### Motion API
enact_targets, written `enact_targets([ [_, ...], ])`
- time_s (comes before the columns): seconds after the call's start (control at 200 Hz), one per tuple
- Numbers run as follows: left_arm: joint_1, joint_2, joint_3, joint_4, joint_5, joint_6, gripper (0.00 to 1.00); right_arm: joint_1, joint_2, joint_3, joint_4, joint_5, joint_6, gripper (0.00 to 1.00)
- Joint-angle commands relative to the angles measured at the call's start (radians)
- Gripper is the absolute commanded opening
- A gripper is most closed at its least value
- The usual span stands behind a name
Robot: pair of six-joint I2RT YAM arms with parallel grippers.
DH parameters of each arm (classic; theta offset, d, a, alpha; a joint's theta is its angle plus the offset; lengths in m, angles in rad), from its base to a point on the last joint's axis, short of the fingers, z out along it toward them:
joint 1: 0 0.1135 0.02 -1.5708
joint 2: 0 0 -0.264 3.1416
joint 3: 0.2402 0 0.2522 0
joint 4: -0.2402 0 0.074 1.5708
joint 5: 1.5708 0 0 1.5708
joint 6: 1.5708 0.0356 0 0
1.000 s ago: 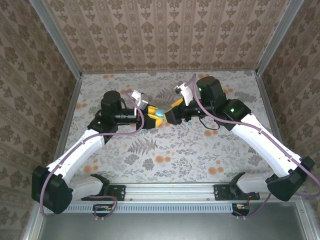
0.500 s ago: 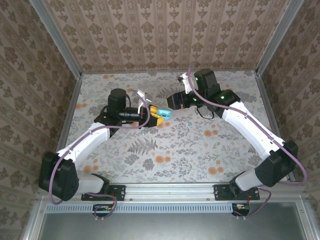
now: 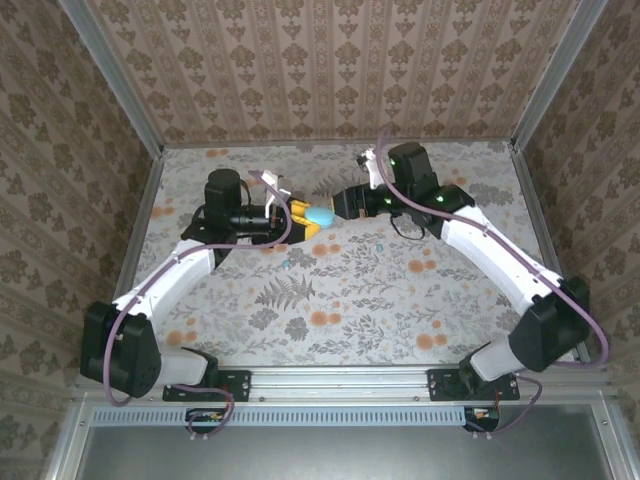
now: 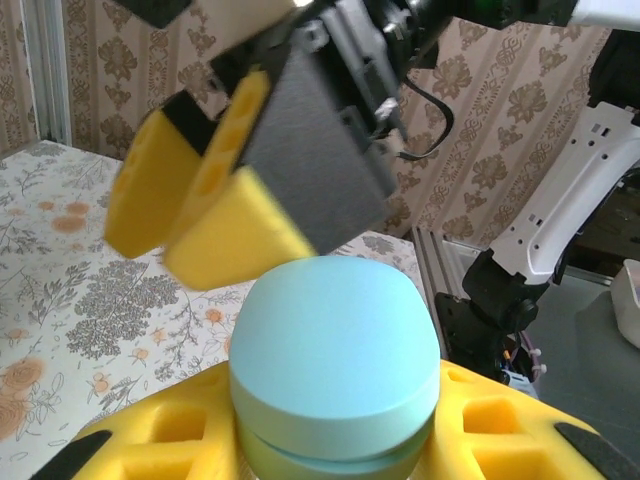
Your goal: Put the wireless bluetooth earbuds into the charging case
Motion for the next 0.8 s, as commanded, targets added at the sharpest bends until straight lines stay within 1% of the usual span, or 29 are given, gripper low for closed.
enact_targets([
  [0.0, 0.005, -0.046, -0.047, 0.031, -0.003, -0.001, 0.1, 0.044, -0.155, -0.091, 0.108, -0.059, -0.039, 0.74],
  [0.12, 0.004, -0.099, -0.103, 0.025, -0.01, -0.002, 0.11, 0.109, -0.244, -0.159, 0.114, -0.026, -0.144, 0.79],
  [0.22, 0.001, -0.146, -0.15, 0.023, -0.021, -0.003, 0.1, 0.145, -0.259, -0.178, 0.083, -0.022, -0.198, 0.81],
  [0.36, -0.002, -0.212, -0.205, 0.01, -0.04, 0.01, 0.1, 0.194, -0.228, -0.171, 0.026, -0.021, -0.267, 0.84],
  [0.51, -0.008, -0.254, -0.247, 0.006, -0.057, 0.02, 0.1, 0.215, -0.189, -0.167, 0.032, -0.026, -0.292, 0.85],
  [0.795, -0.013, -0.238, -0.25, 0.008, -0.061, 0.044, 0.1, 0.219, -0.085, -0.096, -0.002, -0.069, -0.354, 0.86],
])
